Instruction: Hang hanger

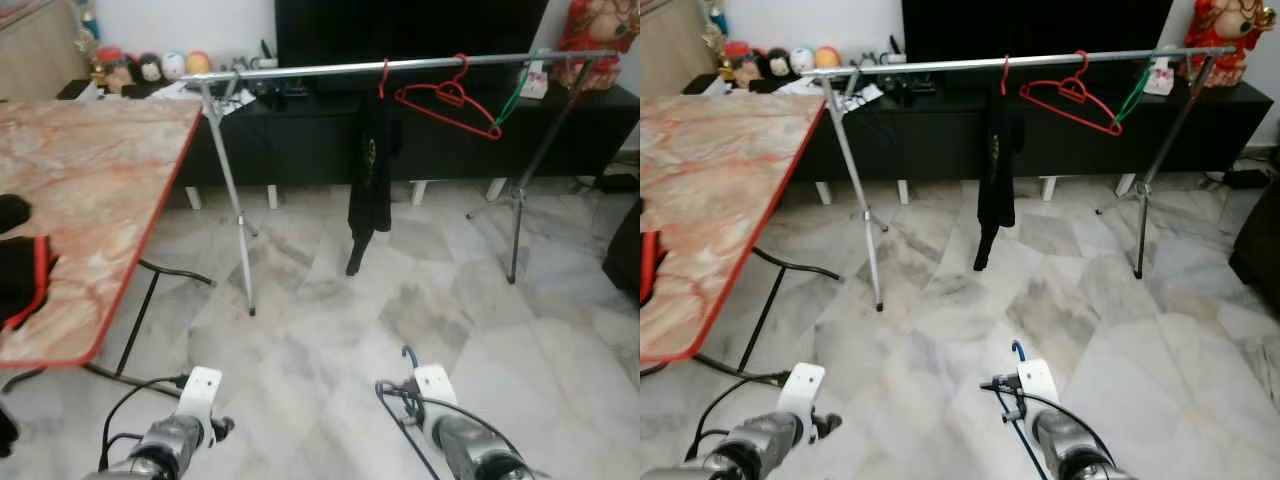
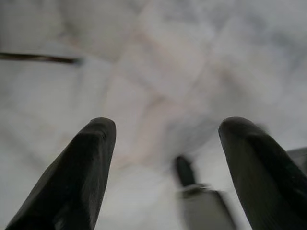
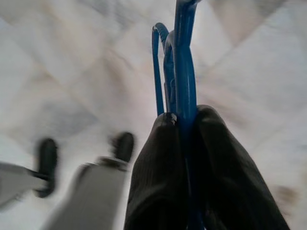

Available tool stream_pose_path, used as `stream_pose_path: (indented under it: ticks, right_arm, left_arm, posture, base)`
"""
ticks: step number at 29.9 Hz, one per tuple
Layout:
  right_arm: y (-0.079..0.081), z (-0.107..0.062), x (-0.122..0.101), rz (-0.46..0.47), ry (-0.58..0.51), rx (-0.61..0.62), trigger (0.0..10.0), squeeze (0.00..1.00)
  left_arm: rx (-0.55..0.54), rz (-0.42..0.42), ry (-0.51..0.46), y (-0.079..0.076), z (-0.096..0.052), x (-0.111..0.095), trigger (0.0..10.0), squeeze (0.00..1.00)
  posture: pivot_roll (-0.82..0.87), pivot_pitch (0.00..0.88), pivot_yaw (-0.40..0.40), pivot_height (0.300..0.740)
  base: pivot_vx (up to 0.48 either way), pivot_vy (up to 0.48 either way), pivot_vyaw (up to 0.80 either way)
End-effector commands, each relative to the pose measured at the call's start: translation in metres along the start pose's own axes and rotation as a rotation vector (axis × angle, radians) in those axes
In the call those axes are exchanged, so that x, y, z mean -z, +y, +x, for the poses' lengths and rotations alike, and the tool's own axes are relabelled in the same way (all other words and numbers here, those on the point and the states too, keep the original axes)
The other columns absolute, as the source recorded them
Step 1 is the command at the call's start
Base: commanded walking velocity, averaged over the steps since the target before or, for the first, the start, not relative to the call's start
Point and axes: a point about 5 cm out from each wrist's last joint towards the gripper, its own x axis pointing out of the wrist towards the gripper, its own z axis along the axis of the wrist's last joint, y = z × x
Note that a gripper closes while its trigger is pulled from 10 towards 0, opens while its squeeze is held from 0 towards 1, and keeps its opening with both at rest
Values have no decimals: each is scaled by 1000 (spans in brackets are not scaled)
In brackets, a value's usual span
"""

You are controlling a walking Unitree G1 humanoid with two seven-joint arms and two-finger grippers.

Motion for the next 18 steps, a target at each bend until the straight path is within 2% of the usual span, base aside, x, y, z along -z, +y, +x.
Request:
stream_pose_path:
  ticks: [1, 18]
  right_arm:
    - [8, 0, -15, -12, -48, -23, 10000, 0]
    - [13, 0, -23, 13, -87, -65, 10000, 0]
  left_arm:
    - [-34, -4, 25, 14, -2, 8, 10000, 0]
    - [-38, -5, 11, 17, -3, 2, 10000, 0]
  posture:
    - [-63, 0, -33, 740]
    - [-58, 0, -29, 740]
  base:
    - [345, 0, 656]
    - [342, 0, 26]
